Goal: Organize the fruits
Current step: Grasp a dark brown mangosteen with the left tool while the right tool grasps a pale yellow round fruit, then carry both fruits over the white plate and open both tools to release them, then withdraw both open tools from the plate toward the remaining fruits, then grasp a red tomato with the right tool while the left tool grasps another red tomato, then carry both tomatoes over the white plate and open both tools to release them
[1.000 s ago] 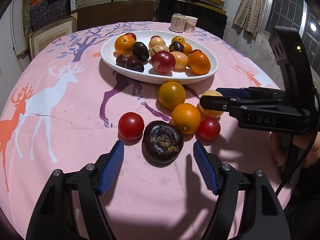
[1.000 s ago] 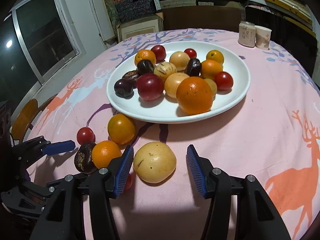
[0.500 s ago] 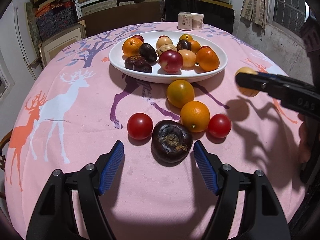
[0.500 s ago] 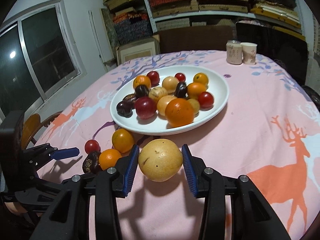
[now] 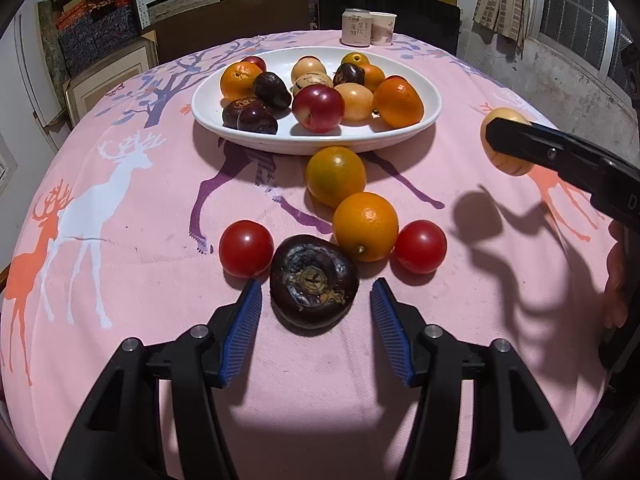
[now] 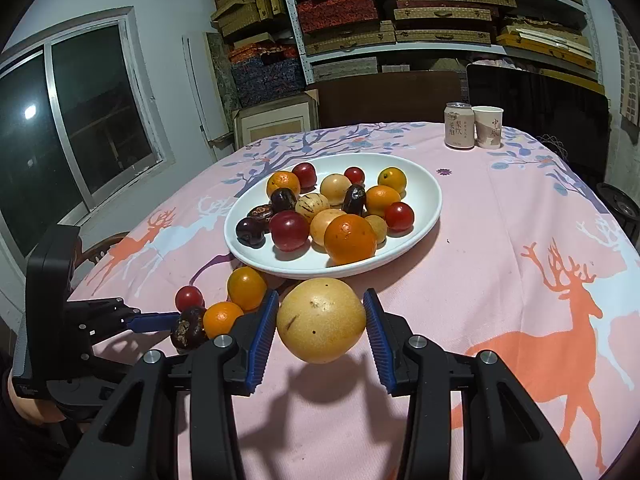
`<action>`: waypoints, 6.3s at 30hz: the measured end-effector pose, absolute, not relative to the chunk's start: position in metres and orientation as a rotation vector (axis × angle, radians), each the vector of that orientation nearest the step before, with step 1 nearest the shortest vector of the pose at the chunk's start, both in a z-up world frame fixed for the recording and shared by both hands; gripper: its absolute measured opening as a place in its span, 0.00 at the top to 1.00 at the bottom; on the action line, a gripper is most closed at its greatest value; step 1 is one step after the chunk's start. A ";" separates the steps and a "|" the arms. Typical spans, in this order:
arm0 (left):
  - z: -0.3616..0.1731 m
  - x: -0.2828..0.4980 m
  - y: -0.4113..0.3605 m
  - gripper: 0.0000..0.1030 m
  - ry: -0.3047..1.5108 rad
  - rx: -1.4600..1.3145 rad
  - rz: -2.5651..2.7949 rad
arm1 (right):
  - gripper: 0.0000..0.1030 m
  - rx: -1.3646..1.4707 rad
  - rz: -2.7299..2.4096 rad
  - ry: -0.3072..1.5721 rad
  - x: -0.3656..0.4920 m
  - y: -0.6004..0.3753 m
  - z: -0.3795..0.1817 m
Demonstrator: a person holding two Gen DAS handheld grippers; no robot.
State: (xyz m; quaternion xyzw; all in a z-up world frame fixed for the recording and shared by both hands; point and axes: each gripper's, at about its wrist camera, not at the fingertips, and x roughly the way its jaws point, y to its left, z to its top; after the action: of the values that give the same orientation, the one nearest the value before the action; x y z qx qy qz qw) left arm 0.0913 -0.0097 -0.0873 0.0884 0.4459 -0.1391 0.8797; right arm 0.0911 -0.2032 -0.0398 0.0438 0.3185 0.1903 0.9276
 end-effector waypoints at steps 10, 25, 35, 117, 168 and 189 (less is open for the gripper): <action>-0.088 0.104 -0.004 0.44 0.947 0.124 -0.254 | 0.57 0.087 0.393 0.653 0.090 -0.202 -0.040; -0.087 0.088 -0.011 0.59 0.928 0.132 -0.351 | 0.57 0.107 0.403 0.639 0.088 -0.204 -0.040; -0.088 0.099 -0.012 0.37 0.940 0.154 -0.312 | 0.38 0.063 0.395 0.816 0.099 -0.209 -0.059; -0.082 0.087 0.039 0.15 0.889 -0.039 -0.242 | 0.64 -0.012 0.574 0.958 0.112 -0.140 -0.076; -0.087 0.128 0.015 0.65 0.951 0.096 -0.214 | 0.69 -0.047 0.504 0.803 0.067 -0.164 -0.062; -0.053 0.096 0.025 0.74 0.805 0.058 -0.195 | 0.69 -0.032 0.502 0.760 0.064 -0.172 -0.055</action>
State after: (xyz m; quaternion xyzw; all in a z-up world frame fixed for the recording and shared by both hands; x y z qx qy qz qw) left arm 0.0961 0.0254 -0.0525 0.0282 0.3912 -0.0947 0.9150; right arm 0.0643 -0.1721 -0.0553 -0.0152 0.3671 0.2426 0.8979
